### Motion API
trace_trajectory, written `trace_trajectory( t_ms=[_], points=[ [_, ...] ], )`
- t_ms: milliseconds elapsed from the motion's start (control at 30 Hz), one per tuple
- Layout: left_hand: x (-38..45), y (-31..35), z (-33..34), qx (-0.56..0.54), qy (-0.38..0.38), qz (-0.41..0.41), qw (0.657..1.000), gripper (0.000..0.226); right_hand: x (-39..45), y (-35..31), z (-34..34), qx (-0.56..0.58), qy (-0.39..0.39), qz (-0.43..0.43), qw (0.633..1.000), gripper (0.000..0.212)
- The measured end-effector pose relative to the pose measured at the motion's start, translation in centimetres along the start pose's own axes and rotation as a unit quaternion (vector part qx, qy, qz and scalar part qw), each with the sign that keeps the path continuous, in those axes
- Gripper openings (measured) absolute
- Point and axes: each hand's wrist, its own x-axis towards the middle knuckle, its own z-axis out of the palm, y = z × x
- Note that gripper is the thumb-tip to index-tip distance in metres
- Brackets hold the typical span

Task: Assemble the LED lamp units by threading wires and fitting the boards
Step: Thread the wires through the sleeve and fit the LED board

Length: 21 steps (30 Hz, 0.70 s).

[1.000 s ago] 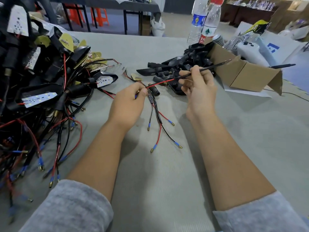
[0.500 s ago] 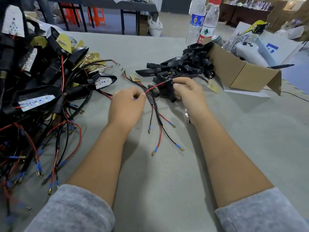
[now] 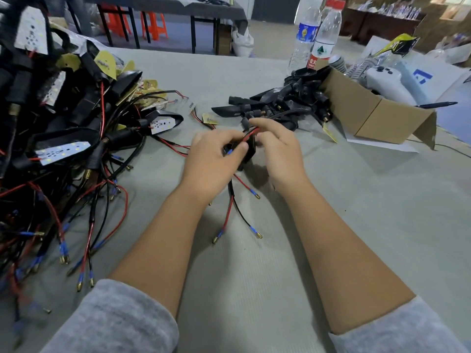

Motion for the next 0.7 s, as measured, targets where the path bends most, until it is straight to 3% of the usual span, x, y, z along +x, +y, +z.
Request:
trace_trajectory(
  t_ms=[133, 200, 300, 533, 700],
  points=[
    [0.0, -0.8, 1.0, 0.163, -0.112, -0.001, 0.98, 0.038, 0.0, -0.3, -0.2, 0.055, -0.008, 0.032, 0.998, 0.012],
    [0.0, -1.2, 1.2, 0.205, -0.118, -0.006, 0.972, 0.049, 0.0, -0.2, -0.4, 0.066, 0.004, 0.049, 0.997, 0.01],
    [0.0, -1.5, 1.4, 0.236, -0.091, -0.02, 0.967, 0.041, 0.1, -0.2, -0.8, 0.102, 0.035, 0.076, 0.991, 0.017],
    [0.1, -1.8, 1.1, 0.222, -0.049, -0.037, 0.973, 0.028, 0.1, -0.9, -1.1, 0.23, 0.04, 0.055, 0.971, 0.025],
    [0.3, -1.5, 0.7, 0.131, -0.002, -0.018, 0.991, 0.026, -0.4, -1.0, -0.7, 0.127, 0.029, 0.002, 0.991, 0.026]
  ],
)
